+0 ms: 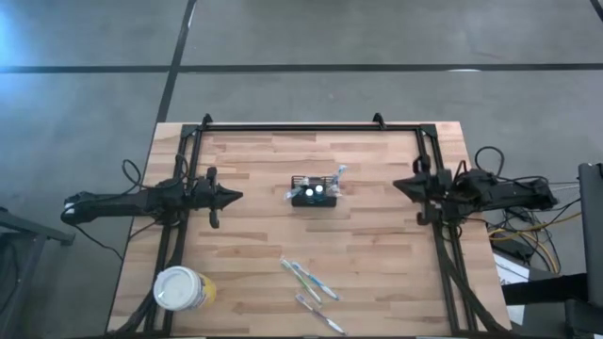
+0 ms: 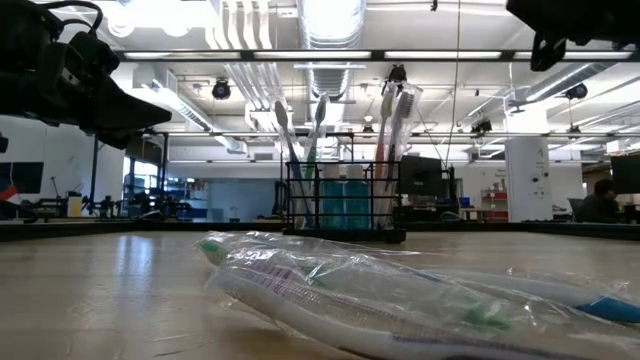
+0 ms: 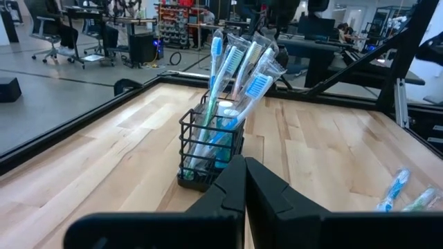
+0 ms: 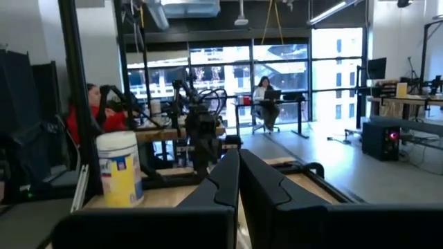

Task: Pick & Place toothbrushing station
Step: Put the blue toothbrush into the wire organizer

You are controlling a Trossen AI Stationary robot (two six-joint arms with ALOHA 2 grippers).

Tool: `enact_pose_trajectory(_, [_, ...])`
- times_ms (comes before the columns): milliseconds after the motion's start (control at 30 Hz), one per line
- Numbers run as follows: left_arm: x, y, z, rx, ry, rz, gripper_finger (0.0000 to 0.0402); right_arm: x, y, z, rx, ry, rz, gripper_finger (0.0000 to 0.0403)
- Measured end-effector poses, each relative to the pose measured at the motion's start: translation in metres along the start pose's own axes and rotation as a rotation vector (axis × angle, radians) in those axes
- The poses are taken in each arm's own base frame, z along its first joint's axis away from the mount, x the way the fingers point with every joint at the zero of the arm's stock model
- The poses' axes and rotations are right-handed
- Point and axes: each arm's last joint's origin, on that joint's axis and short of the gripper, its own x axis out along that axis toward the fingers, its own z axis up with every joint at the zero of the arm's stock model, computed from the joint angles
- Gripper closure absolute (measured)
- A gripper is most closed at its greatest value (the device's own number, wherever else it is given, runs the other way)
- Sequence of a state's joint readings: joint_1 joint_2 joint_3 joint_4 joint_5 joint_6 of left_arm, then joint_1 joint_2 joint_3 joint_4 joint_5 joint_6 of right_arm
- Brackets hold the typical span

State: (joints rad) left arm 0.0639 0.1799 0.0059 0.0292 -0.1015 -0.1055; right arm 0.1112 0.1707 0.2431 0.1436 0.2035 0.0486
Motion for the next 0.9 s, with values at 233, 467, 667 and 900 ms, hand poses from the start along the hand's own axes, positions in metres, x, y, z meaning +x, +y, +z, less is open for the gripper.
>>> enact_pose_trajectory(233, [0.0,0.0,0.0,0.005,0.0,0.0,0.0399,-0.015,-0.004,-0.022,-0.017,0.051,-0.002,0.0394])
enact_pose_trajectory(467, [0.0,0.0,0.0,0.005,-0.005,0.001,0.0399,-0.014,-0.005,-0.041,-0.023,0.112,-0.015,0.0394])
enact_pose_trajectory(667, [0.0,0.0,0.001,0.004,-0.008,0.001,0.0399,-0.015,-0.006,-0.044,-0.013,0.113,-0.031,0.0394])
enact_pose_trajectory(900, [0.0,0.0,0.001,0.003,-0.01,0.001,0.0399,-0.014,-0.006,-0.042,-0.012,0.111,-0.033,0.0394])
